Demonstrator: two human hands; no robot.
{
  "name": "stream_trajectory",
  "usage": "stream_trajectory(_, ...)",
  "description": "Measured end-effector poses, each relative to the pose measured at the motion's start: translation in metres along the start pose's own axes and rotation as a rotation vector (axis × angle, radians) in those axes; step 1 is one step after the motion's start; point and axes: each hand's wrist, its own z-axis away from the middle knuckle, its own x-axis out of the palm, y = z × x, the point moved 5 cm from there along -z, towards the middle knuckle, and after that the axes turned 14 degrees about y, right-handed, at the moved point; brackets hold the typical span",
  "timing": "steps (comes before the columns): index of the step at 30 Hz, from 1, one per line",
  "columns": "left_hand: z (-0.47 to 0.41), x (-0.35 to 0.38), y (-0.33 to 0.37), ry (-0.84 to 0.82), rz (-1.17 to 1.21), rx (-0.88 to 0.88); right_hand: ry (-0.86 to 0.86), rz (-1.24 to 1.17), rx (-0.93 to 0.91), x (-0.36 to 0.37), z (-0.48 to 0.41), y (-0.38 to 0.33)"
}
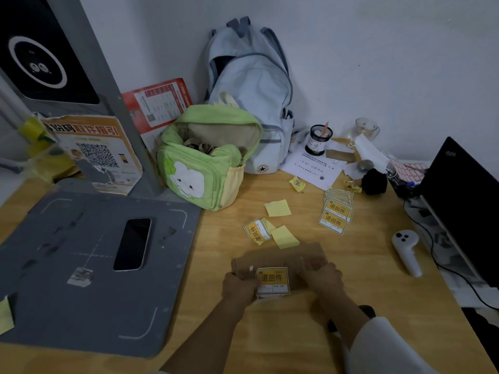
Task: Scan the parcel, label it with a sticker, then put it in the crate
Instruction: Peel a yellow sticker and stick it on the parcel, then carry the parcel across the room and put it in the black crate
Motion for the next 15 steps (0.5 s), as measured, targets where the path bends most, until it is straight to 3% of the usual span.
stream_trajectory(7, 0.016, -0.004, 0.041, 0.154, 0.082, 0.036, 0.087, -0.118, -0.049, -0.028, 0.005, -0.021)
stream_trajectory(15, 0.053, 0.0, 0.109, 0.102, 0.18, 0.199, 0.187, -0.271, -0.033, -0.091, 0.008, -0.049)
